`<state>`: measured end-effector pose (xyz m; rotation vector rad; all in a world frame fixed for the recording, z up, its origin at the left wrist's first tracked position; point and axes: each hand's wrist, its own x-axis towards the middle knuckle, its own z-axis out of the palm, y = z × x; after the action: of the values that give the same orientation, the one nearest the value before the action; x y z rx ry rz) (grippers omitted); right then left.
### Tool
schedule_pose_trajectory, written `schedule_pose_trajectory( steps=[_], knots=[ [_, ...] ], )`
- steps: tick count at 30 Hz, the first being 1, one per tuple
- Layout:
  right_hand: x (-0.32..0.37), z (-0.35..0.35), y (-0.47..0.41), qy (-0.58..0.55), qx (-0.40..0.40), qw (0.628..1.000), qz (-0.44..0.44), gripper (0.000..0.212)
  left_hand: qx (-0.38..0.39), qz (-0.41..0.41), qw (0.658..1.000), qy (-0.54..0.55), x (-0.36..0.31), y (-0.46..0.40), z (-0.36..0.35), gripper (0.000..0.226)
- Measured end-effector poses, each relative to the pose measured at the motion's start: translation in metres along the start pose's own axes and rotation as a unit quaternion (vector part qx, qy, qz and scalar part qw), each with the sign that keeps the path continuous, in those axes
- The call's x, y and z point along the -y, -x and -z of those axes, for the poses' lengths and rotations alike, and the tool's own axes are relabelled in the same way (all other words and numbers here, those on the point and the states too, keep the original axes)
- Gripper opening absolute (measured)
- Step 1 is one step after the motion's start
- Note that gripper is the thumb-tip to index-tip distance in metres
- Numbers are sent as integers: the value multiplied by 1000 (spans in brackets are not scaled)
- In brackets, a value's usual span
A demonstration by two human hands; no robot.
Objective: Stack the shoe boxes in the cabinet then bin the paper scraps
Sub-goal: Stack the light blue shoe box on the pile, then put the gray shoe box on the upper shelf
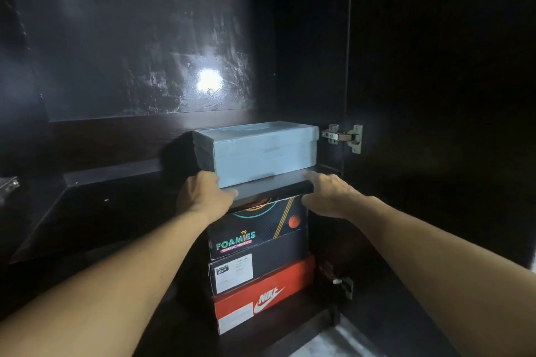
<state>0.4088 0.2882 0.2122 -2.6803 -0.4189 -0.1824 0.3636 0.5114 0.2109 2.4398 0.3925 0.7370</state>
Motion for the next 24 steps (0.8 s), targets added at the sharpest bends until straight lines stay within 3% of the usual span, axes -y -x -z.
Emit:
schedule_pose_trajectory(
  steps=[3,8,13,17,19,24],
  knots=[
    [-11,27,37,5,4,1000,-4,50,36,-25,999,12,-23,32,13,46],
    [-41,64,105,14,24,999,-47,63,175,-91,980,4,-64,85,17,27],
    [-84,94,194,39,41,993,-99,54,356,-188,913,-61,-120,150,-1,39],
    [-138,106,266,94,75,978,-172,40,434,-230,869,-57,-168,205,-36,61],
    [-170,110,302,93,92,965,-226,43,464,-241,852,-33,-191,234,-55,70],
    [-242,116,392,86,90,933,-337,54,550,-303,778,-11,-242,309,-102,45]
  ],
)
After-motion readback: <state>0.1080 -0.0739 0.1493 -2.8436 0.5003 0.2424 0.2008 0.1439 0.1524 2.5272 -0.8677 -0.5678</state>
